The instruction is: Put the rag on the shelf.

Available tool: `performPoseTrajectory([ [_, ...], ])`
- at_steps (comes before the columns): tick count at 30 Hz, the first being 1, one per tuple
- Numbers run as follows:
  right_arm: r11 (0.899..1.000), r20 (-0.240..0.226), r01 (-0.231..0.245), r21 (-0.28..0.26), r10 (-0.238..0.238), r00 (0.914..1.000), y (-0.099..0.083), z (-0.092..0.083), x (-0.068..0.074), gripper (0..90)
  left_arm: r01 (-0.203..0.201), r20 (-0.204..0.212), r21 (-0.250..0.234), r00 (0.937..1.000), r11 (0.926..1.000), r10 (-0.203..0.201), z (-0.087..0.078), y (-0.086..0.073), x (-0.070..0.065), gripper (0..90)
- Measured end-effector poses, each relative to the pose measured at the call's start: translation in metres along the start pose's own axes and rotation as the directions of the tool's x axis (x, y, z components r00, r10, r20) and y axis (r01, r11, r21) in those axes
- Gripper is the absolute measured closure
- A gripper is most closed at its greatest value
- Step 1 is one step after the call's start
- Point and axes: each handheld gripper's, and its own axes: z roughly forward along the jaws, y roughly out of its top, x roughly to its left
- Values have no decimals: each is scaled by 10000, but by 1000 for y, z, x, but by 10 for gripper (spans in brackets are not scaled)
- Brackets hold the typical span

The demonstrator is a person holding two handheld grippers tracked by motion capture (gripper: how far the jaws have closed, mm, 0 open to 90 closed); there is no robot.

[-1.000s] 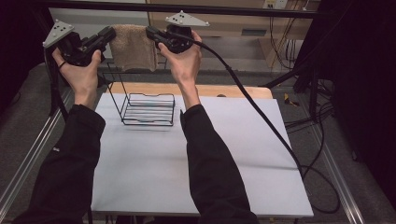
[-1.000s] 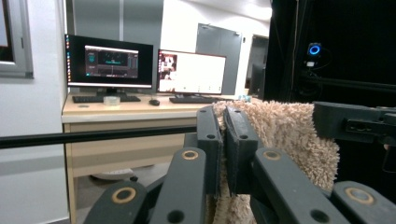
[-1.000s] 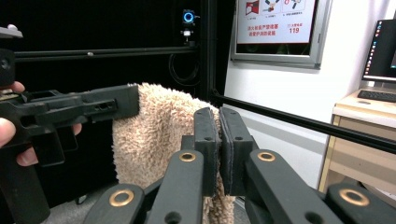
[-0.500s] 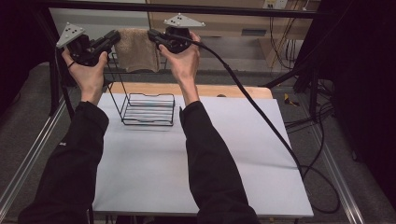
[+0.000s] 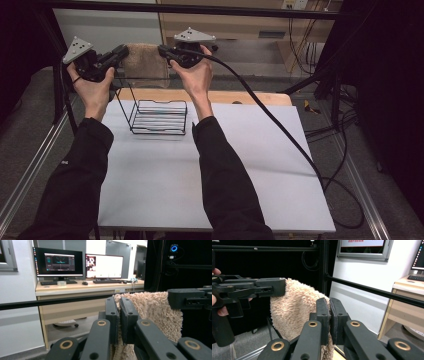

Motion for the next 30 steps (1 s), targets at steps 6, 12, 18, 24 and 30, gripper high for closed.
performPoseTrajectory([
  [6,9999,-157,-91,138,93,9998,-8,-2,1,869,-17,54,110,10000,9999,16,-5,-9,-2,853],
  [12,9999,-338,84,149,-79,9994,-9,-5,5,869,-15,79,-14,10000,10000,15,-12,-15,-4,853],
  [18,9995,-384,221,226,-212,9990,-11,-5,8,868,-10,28,-13,10000,10000,10,-15,-19,-3,853],
  [24,9992,-499,325,245,-313,9983,-13,-5,10,868,-73,58,-42,10000,10000,74,-16,-23,-1,852],
  [30,9982,-546,438,404,-416,9976,-15,-5,12,868,-140,20,39,9999,9999,140,-17,-27,-1,850],
])
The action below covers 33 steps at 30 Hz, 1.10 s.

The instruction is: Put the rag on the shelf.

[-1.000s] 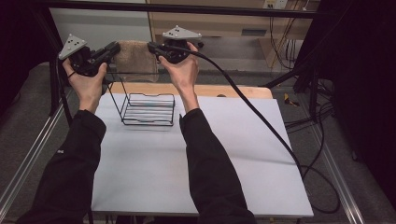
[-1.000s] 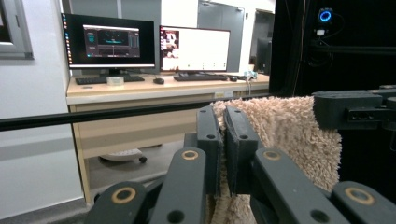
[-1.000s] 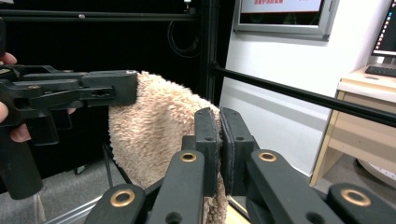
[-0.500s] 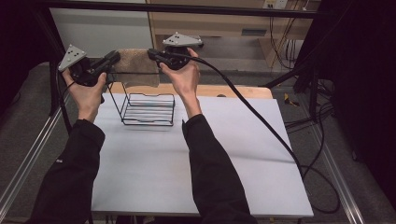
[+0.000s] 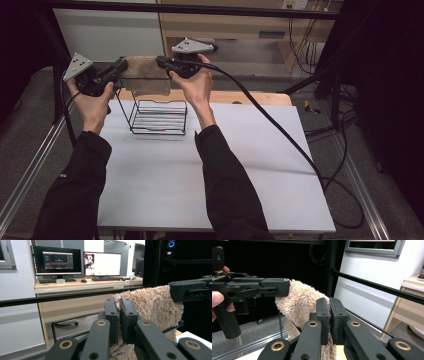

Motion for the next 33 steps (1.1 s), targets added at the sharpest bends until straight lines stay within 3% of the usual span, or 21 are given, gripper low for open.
performPoseTrajectory([
  [14,9981,-213,437,442,-428,9989,-2,-8,9,867,-116,247,269,9996,9996,109,-11,-3,-5,841],
  [29,9912,-542,912,963,-863,9948,-12,-12,23,867,47,450,1082,9989,9941,-96,-27,-10,-9,821],
  [33,9901,-553,912,1064,-857,9948,-13,-12,24,867,137,369,1229,9992,9923,-183,-31,-6,-9,776],
])
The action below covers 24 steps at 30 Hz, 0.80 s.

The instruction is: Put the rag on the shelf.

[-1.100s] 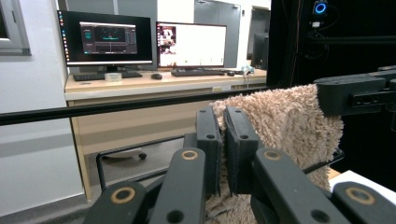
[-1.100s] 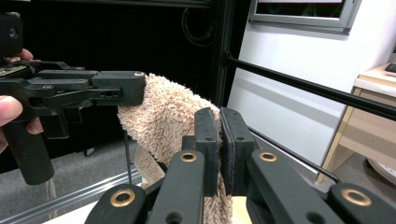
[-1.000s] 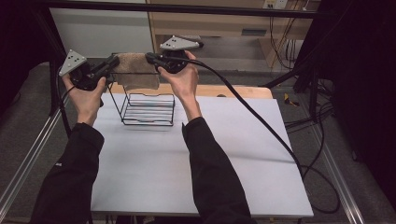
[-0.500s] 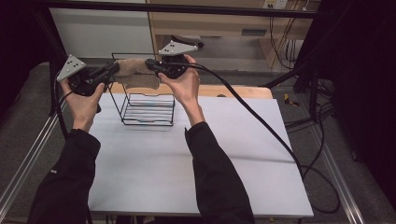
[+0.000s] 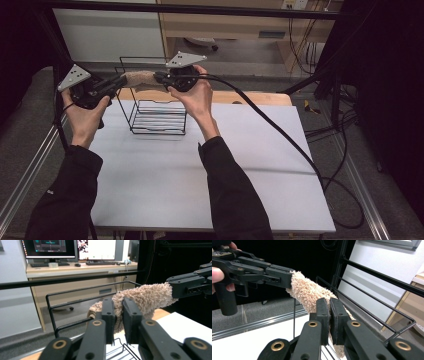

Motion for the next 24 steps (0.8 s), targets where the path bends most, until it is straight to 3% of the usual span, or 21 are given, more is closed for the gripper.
performPoseTrajectory([
  [6,9998,-91,-203,23,203,9998,-6,0,-1,867,53,-187,-117,9998,9999,-56,-11,19,0,716],
  [11,9997,-139,-214,69,215,9997,-11,2,0,866,181,-62,167,9998,9997,-180,-2,32,-7,764],
  [14,9997,-165,-207,101,209,9996,-12,0,0,865,401,241,821,9988,9958,-422,9,29,-10,808],
  [19,9997,-231,-69,243,75,9997,-13,-2,1,861,195,508,1611,9983,9867,-280,16,14,-14,878],
  [24,9991,-295,-158,396,170,9994,-14,-1,2,840,113,569,1854,9981,9826,-223,15,7,-13,896],
])
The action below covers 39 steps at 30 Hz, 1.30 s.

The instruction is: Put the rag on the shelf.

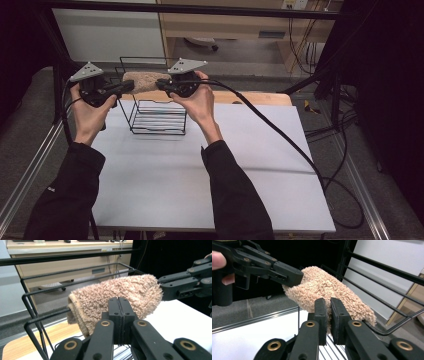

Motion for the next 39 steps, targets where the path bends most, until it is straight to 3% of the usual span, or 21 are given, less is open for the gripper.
performPoseTrajectory([
  [7,9965,-232,-828,-79,826,9963,7,-4,0,737,-71,-50,200,10000,9998,72,1,-6,1,898],
  [12,9947,-147,-1022,-77,1021,9947,9,-6,0,706,-152,-71,381,9999,9992,155,5,-11,1,898],
  [20,9895,-35,-1399,365,1401,9901,2,0,3,900,-183,-142,465,9997,9987,190,11,-18,2,898],
  [27,9858,348,-1532,695,1511,9879,-7,9,6,900,-140,-279,468,9995,9988,153,11,-20,5,898],
  [31,9818,543,-1790,638,1757,9829,-15,10,2,900,-107,-386,461,9992,9989,125,13,-21,6,898],
  [39,9835,631,-1741,494,1709,9833,-27,10,-6,900,-64,-455,466,9989,9989,85,18,-23,7,899],
])
